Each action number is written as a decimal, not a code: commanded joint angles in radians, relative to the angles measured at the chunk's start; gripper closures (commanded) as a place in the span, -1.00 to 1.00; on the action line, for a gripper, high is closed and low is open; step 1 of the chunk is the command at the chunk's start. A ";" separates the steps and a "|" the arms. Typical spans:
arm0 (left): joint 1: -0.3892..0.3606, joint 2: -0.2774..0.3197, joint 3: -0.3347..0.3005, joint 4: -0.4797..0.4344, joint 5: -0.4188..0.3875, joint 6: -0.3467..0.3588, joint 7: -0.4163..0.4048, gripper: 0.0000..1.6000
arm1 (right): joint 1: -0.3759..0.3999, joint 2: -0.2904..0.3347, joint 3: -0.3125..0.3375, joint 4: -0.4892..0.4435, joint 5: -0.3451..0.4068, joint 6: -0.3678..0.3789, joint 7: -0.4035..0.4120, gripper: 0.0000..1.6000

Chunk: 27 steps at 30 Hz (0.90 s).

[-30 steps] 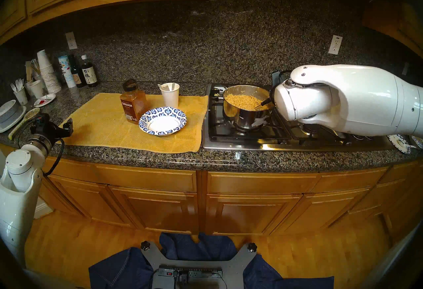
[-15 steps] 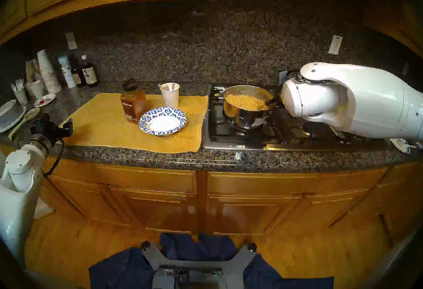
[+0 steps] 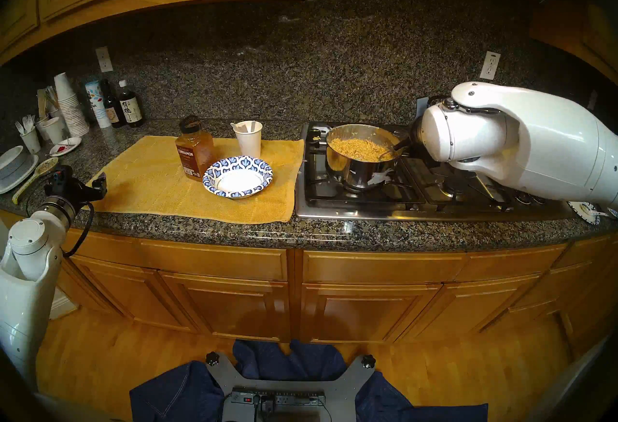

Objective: Scoop oatmeal into bowl, add cinnamon, and put a spoon inside bowl

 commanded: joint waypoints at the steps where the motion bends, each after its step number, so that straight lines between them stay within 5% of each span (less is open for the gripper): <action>1: -0.017 0.011 -0.017 -0.022 0.002 -0.010 0.002 -1.00 | -0.007 0.018 0.097 -0.001 -0.004 -0.001 0.019 1.00; 27: -0.017 0.012 -0.016 -0.021 0.002 -0.010 0.002 -1.00 | -0.094 0.044 0.252 0.010 -0.004 -0.001 0.008 1.00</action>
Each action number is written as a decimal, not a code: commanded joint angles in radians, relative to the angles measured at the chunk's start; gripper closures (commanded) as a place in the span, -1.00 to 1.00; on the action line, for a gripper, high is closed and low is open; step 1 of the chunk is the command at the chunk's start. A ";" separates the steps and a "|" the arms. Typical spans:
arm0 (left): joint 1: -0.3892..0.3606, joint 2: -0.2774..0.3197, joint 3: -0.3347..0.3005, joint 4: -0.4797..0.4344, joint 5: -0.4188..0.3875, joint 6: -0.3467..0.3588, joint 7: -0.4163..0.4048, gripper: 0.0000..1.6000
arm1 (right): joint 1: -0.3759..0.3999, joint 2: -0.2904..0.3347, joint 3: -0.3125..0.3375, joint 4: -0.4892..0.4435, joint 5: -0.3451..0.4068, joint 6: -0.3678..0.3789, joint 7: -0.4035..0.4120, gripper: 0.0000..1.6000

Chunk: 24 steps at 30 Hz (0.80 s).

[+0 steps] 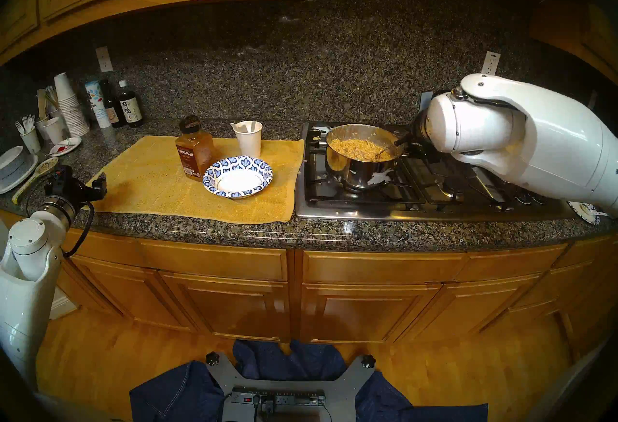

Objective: Scoop oatmeal into bowl, add cinnamon, and put a spoon inside bowl

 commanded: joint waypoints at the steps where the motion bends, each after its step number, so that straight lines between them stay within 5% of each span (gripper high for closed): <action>1: -0.017 0.011 -0.017 -0.021 0.002 -0.010 0.002 -1.00 | 0.006 0.015 0.095 0.002 -0.004 0.000 0.027 1.00; 24: -0.017 0.012 -0.017 -0.021 0.002 -0.010 0.002 -1.00 | -0.043 0.078 0.178 -0.032 -0.004 0.000 0.025 1.00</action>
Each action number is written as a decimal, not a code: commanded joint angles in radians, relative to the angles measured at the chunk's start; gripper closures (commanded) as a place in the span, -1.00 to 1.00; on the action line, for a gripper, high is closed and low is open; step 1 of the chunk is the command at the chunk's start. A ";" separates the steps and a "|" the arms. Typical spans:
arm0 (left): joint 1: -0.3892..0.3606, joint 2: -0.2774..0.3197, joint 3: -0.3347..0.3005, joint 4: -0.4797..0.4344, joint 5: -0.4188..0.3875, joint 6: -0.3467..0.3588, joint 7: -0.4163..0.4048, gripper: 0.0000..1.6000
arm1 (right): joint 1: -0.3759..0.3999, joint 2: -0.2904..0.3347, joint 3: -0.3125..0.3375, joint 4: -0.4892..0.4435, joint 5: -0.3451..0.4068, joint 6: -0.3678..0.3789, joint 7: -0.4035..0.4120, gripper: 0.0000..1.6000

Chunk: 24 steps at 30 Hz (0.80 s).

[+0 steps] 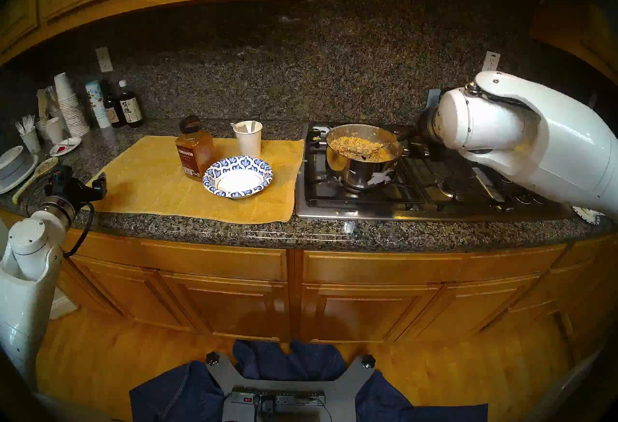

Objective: Scoop oatmeal into bowl, add cinnamon, and put a spoon inside bowl

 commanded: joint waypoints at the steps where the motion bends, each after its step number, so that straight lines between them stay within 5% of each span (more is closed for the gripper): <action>1: -0.017 0.012 -0.017 -0.021 0.002 -0.010 0.002 -1.00 | 0.029 0.023 0.074 0.000 -0.004 0.000 0.029 1.00; 24: -0.017 0.012 -0.017 -0.022 0.002 -0.011 0.002 -1.00 | 0.009 0.043 0.123 -0.040 -0.004 0.000 0.023 1.00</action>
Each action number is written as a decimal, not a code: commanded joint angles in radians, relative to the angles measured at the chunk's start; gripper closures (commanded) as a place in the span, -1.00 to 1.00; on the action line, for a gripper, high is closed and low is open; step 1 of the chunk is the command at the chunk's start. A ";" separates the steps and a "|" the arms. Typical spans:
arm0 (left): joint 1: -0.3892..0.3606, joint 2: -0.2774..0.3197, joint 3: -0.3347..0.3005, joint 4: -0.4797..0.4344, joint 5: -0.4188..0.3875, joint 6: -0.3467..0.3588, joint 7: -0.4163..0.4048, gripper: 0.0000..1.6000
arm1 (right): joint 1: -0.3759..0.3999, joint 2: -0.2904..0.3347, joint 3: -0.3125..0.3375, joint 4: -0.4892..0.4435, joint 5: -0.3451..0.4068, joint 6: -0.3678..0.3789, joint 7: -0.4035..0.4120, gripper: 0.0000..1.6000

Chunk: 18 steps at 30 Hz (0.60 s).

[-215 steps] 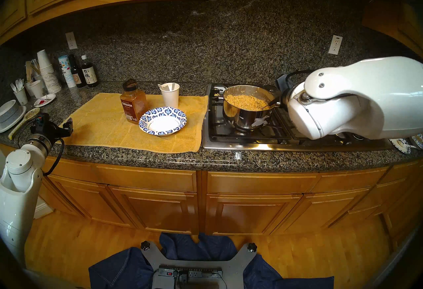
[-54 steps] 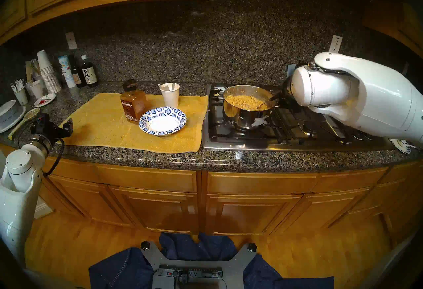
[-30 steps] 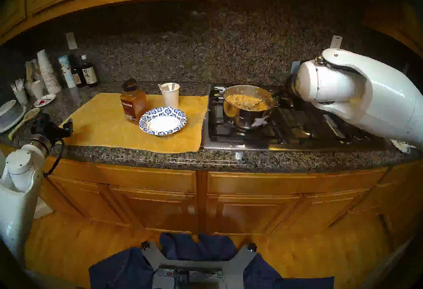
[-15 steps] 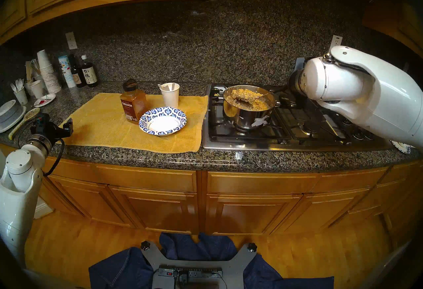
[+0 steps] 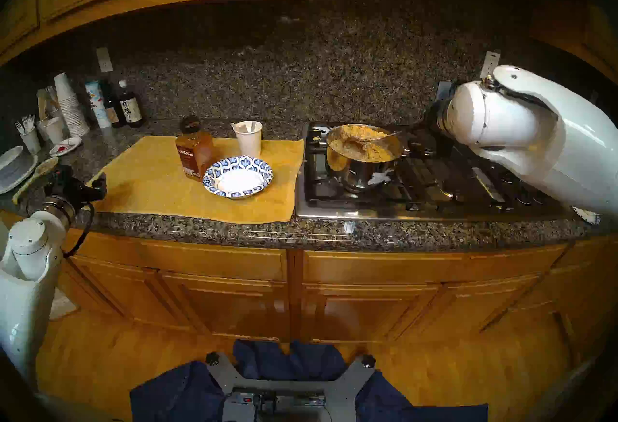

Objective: Scoop oatmeal into bowl, add cinnamon, and put a spoon inside bowl

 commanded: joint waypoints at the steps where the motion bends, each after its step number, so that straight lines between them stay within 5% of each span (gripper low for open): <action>1: -0.017 0.012 -0.017 -0.022 0.002 -0.011 0.002 -1.00 | 0.032 -0.010 0.059 -0.007 -0.003 0.001 0.020 1.00; 18: -0.017 0.012 -0.017 -0.022 0.002 -0.011 0.002 -1.00 | 0.031 -0.015 0.086 -0.010 -0.003 0.001 0.008 1.00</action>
